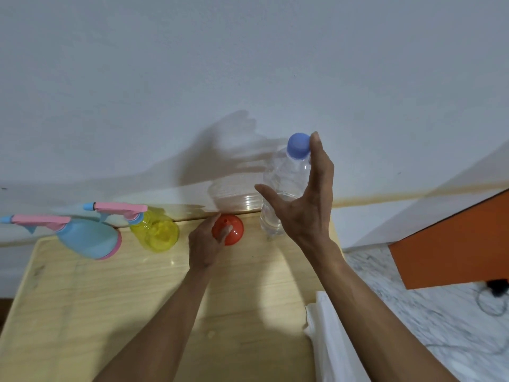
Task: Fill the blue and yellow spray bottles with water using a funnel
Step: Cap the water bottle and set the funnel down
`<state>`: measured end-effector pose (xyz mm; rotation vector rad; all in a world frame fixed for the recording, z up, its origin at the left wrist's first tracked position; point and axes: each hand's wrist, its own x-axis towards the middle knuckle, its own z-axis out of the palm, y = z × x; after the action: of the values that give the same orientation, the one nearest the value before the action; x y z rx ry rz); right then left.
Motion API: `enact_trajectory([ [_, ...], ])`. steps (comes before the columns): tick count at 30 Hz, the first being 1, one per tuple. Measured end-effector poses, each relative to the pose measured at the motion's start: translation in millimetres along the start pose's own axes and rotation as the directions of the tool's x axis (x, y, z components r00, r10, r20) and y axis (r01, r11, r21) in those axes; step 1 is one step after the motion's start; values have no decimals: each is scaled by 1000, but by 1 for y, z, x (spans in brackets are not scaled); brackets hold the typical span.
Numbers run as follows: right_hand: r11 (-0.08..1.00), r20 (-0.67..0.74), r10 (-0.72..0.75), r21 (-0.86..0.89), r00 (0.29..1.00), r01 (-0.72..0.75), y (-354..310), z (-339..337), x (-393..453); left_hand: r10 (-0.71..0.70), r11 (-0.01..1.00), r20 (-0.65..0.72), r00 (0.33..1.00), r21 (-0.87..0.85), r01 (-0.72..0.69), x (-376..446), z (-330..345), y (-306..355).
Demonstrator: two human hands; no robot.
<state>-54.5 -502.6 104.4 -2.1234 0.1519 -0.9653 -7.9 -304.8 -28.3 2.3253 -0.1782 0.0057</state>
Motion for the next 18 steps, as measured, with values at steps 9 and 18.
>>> enact_trajectory([
  [9, 963, -24, 265, -45, 964, -266, -42, -23, -29, 48, 996, 35, 998, -74, -46, -20, -57, 20],
  [18, 826, -148, 516, -178, 844, -536, -127, -36, -140, 227, 949, 240, 944, -274, -158, -73, -133, 10],
])
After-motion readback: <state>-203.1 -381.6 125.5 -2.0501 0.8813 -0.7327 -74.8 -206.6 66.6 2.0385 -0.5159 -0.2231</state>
